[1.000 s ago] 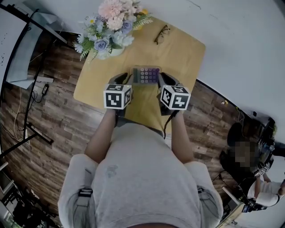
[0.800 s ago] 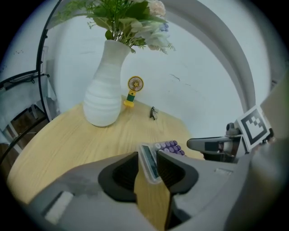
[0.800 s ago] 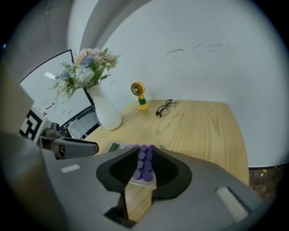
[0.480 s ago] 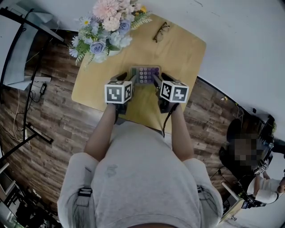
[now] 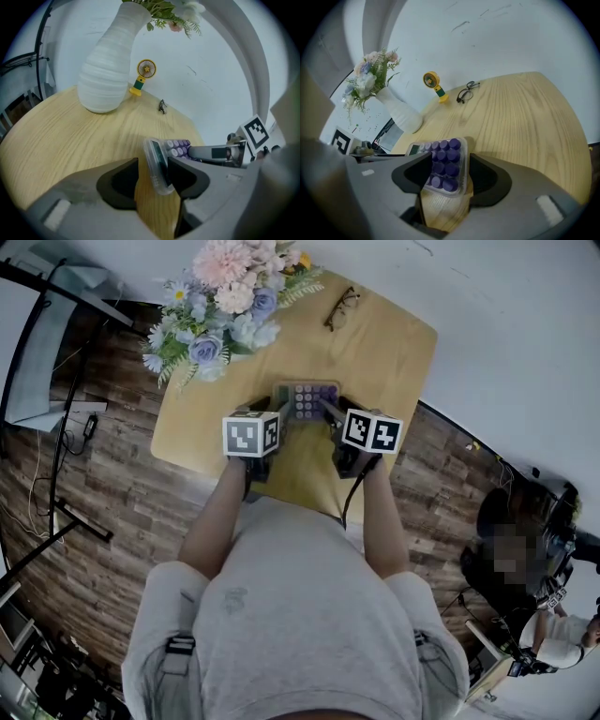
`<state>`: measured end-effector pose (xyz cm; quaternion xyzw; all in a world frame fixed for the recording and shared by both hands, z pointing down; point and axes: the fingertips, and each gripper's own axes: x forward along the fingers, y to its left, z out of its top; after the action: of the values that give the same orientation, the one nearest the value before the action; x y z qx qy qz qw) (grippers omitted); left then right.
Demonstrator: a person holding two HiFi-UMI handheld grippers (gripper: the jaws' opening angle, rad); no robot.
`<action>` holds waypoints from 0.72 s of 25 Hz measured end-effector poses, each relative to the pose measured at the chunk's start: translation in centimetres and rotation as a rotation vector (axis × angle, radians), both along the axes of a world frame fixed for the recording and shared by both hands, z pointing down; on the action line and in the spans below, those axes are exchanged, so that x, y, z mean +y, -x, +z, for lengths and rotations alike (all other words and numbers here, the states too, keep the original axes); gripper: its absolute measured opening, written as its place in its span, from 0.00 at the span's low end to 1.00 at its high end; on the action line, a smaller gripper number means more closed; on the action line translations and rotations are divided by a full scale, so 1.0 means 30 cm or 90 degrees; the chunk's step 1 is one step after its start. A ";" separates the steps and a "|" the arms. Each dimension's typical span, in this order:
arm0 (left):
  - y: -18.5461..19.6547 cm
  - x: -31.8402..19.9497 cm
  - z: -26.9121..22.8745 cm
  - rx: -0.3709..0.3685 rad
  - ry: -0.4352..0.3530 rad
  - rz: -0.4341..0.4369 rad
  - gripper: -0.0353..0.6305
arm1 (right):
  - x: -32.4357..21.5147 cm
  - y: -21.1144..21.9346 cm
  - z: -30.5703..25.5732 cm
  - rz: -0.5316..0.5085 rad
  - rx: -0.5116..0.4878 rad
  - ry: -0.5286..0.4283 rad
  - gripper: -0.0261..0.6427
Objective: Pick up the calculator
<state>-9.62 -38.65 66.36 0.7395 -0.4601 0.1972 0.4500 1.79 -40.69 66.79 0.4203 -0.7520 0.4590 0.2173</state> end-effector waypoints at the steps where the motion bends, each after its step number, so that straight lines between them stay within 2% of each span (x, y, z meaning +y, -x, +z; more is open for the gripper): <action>1: 0.000 -0.001 0.002 0.005 0.001 0.000 0.35 | 0.000 0.002 0.002 0.003 -0.010 0.004 0.42; 3: -0.008 -0.002 0.002 0.013 0.001 0.006 0.35 | 0.000 0.004 0.005 0.003 -0.019 0.006 0.42; 5: -0.019 -0.003 -0.002 0.016 -0.001 0.013 0.28 | -0.001 0.007 0.005 0.001 -0.021 0.006 0.41; 10: -0.020 -0.004 -0.012 -0.001 -0.005 0.025 0.27 | 0.002 0.012 -0.003 0.002 -0.012 0.000 0.41; 14: -0.017 -0.019 -0.034 -0.045 -0.034 0.042 0.27 | -0.010 0.017 -0.047 -0.004 0.016 -0.050 0.40; 18: -0.026 -0.042 -0.081 -0.047 -0.070 0.041 0.27 | -0.024 0.007 -0.118 0.013 0.019 -0.103 0.40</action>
<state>-8.84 -39.92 63.94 0.7697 -0.4628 0.2130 0.3846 1.57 -41.41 63.25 0.4507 -0.7792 0.3924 0.1891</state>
